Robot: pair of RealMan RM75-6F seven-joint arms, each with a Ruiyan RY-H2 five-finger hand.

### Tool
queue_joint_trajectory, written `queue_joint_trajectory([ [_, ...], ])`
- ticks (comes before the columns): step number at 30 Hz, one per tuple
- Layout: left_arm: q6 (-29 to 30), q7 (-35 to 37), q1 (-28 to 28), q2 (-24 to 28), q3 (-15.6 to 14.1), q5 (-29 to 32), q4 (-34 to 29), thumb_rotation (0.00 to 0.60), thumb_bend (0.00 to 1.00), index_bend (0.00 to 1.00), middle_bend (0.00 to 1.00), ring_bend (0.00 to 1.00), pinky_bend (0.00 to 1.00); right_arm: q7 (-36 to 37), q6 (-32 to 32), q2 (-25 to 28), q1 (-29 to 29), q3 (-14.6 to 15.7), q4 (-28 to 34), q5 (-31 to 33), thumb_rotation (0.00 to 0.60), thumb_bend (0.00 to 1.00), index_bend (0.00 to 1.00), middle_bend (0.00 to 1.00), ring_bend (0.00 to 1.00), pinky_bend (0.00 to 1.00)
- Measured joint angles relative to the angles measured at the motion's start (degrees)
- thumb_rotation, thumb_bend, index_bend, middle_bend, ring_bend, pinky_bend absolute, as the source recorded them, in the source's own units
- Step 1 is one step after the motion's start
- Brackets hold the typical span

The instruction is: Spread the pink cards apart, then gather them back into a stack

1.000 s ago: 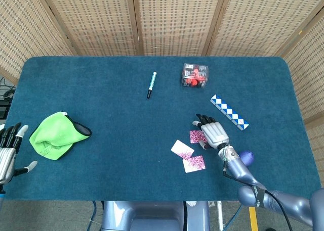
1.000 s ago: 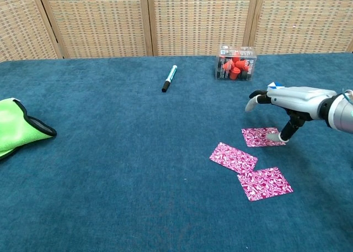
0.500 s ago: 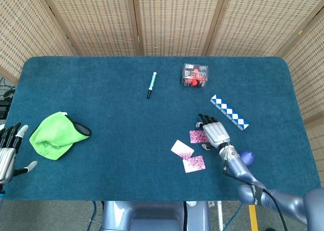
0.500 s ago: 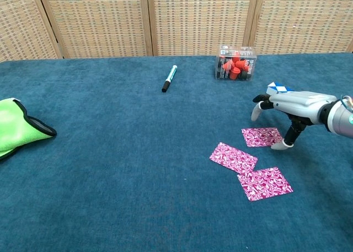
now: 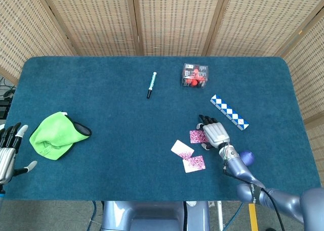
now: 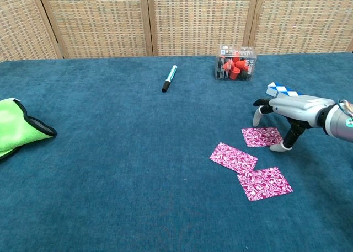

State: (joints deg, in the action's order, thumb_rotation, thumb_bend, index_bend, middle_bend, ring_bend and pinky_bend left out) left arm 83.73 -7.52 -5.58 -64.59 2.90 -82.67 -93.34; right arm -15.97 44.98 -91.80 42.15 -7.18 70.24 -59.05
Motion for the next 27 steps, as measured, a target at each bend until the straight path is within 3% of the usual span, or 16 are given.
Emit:
queue_joint_trajectory([
  [9, -0.03, -0.08, 0.0, -0.01, 0.01, 0.07, -0.03, 0.6, 0.0, 0.0, 0.0, 0.0, 0.0, 0.65, -0.52, -0.8, 0.06, -0.2, -1.57, -0.05, 0.6, 0.31, 0.47, 0.0, 0.0, 0.12],
  [19, -0.03, -0.32, -0.01, -0.06, 0.05, 0.2, -0.08, 0.6, 0.0, 0.0, 0.0, 0.0, 0.0, 2.34, -0.63, -0.6, -0.08, -0.81, -1.48, -0.51, 0.6, 0.31, 0.56, 0.0, 0.0, 0.12],
  [27, 0.03, -0.37, 0.0, -0.09, 0.06, 0.18, -0.07, 0.6, 0.0, 0.0, 0.0, 0.0, 0.0, 3.37, -0.03, -0.63, -0.35, -0.93, -1.3, -1.65, 0.6, 0.31, 0.57, 0.0, 0.0, 0.12],
])
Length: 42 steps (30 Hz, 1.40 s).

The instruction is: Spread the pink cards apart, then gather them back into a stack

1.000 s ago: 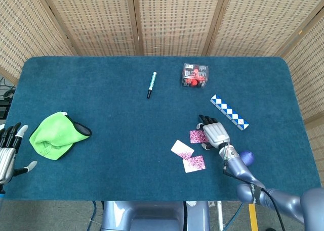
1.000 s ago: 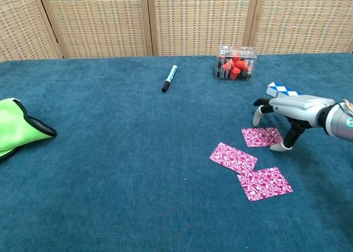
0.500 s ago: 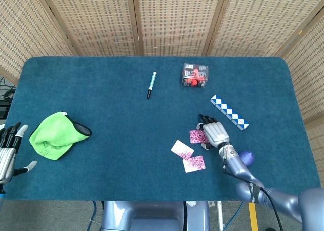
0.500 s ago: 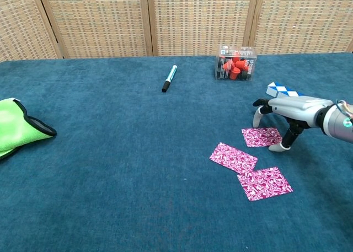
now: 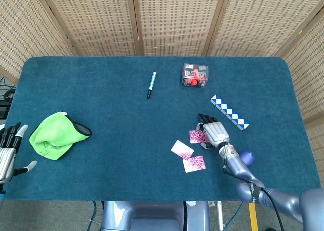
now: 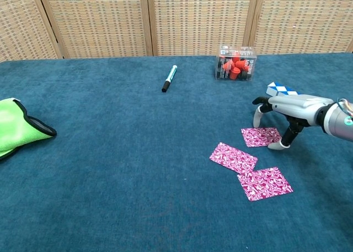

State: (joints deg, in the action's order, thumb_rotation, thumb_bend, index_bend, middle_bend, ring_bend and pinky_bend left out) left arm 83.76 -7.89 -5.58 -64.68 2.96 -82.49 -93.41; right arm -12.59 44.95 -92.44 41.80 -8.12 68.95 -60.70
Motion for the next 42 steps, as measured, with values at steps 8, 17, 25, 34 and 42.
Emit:
queue_joint_trajectory([
  [8, 0.04, 0.04, 0.01, -0.01, 0.0, -0.03, 0.04, 0.6, 0.0, 0.0, 0.0, 0.0, 0.0, 0.26, 0.3, -0.68, -0.06, -0.18, -0.86, -0.43, 0.6, 0.31, 0.57, 0.0, 0.0, 0.12],
  [17, 0.01, -0.02, 0.0, 0.0, -0.01, -0.03, 0.04, 0.6, 0.0, 0.0, 0.0, 0.0, 0.0, 0.59, 1.28, 0.71, -0.56, -0.23, 1.24, -1.46, 0.6, 0.31, 0.57, 0.01, 0.0, 0.12],
  [25, -0.1, -0.09, -0.02, 0.12, -0.1, -0.07, -0.07, 0.6, 0.0, 0.0, 0.0, 0.0, 0.0, 0.42, 4.42, 4.12, -2.17, 0.46, 7.36, -3.87, 0.6, 0.31, 0.57, 0.02, 0.0, 0.12],
  [34, -0.26, 0.0, -0.04, 0.28, -0.2, -0.12, -0.19, 0.6, 0.0, 0.0, 0.0, 0.0, 0.0, -0.94, 11.44, 7.73, -6.75, 4.93, 16.21, -10.29, 0.6, 0.31, 0.57, 0.03, 0.0, 0.12],
  [42, -0.32, -0.01, -0.05, 0.36, -0.26, -0.16, -0.28, 0.6, 0.0, 0.0, 0.0, 0.0, 0.0, -3.06, 14.89, 9.09, -10.27, 9.66, 20.18, -15.5, 0.6, 0.31, 0.57, 0.03, 0.0, 0.12],
])
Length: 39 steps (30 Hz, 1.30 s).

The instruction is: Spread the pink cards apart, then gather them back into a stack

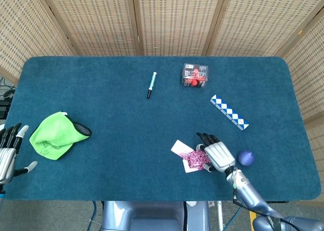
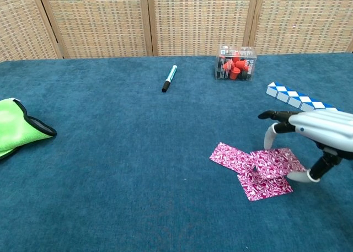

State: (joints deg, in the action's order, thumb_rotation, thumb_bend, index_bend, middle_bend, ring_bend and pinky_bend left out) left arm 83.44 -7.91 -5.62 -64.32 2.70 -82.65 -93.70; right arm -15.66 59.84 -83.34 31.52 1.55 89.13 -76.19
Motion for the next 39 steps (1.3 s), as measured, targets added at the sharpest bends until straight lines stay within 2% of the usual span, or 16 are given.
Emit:
queue_joint_trajectory([
  [6, 0.02, 0.12, 0.01, 0.03, -0.02, -0.04, 0.0, 0.6, 0.0, 0.0, 0.0, 0.0, 0.0, -2.43, 0.73, -0.85, -1.05, 1.28, -0.08, -2.05, 0.6, 0.31, 0.57, 0.03, 0.0, 0.12],
  [27, 0.0, 0.31, 0.01, 0.07, -0.04, -0.07, 0.02, 0.6, 0.0, 0.0, 0.0, 0.0, 0.0, -7.87, -1.92, -4.79, -1.05, -0.7, -2.27, 1.53, 0.6, 0.31, 0.57, 0.03, 0.0, 0.12],
  [29, -0.04, 0.28, -0.01, 0.08, -0.03, -0.04, 0.01, 0.6, 0.0, 0.0, 0.0, 0.0, 0.0, -8.21, -2.14, -4.69, -1.12, -0.65, -1.99, 1.76, 0.6, 0.31, 0.55, 0.03, 0.0, 0.12],
  [33, 0.02, 0.29, 0.01, 0.08, -0.04, -0.07, 0.01, 0.6, 0.0, 0.0, 0.0, 0.0, 0.0, -8.11, -2.15, -4.5, -1.35, -0.72, -1.37, 1.93, 0.6, 0.28, 0.44, 0.01, 0.0, 0.12],
  [39, 0.04, 0.26, 0.01, 0.03, -0.03, -0.09, 0.05, 0.6, 0.0, 0.0, 0.0, 0.0, 0.0, -8.04, -2.17, -4.3, -1.53, -0.83, -0.83, 1.97, 0.6, 0.26, 0.37, 0.0, 0.0, 0.12],
])
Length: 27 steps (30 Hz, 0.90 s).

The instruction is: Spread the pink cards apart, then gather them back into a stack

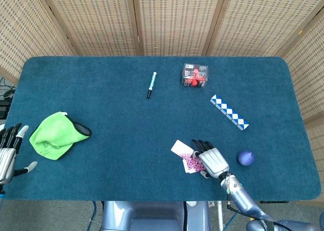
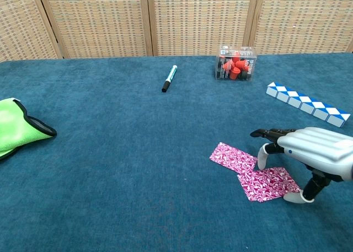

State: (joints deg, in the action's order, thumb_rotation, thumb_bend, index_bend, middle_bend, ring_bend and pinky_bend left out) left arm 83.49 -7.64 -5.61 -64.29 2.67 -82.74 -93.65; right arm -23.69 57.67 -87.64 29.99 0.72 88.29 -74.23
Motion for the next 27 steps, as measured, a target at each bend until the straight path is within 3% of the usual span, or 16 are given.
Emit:
queue_joint_trajectory([
  [11, 0.03, 0.01, 0.01, -0.01, 0.0, -0.01, 0.03, 0.6, 0.0, 0.0, 0.0, 0.0, 0.0, 1.31, 0.27, 0.55, -0.18, -0.94, 1.26, 0.2, 0.6, 0.26, 0.35, 0.0, 0.0, 0.12],
  [16, -0.01, -0.07, 0.0, 0.01, -0.02, -0.02, -0.02, 0.6, 0.0, 0.0, 0.0, 0.0, 0.0, 3.69, 1.1, 1.9, -0.09, -3.67, 4.29, 1.26, 0.6, 0.26, 0.34, 0.0, 0.0, 0.11],
  [21, -0.03, -0.18, -0.01, 0.02, -0.02, 0.02, -0.09, 0.6, 0.0, 0.0, 0.0, 0.0, 0.0, 4.47, 1.46, 2.17, 0.43, -7.12, 6.82, 5.73, 0.6, 0.24, 0.33, 0.0, 0.0, 0.07],
  [27, -0.09, -0.03, 0.0, 0.07, -0.02, 0.09, -0.1, 0.6, 0.0, 0.0, 0.0, 0.0, 0.0, 1.92, 1.54, 0.12, 1.96, -10.62, 8.52, 15.75, 0.6, 0.2, 0.33, 0.0, 0.0, 0.01],
])
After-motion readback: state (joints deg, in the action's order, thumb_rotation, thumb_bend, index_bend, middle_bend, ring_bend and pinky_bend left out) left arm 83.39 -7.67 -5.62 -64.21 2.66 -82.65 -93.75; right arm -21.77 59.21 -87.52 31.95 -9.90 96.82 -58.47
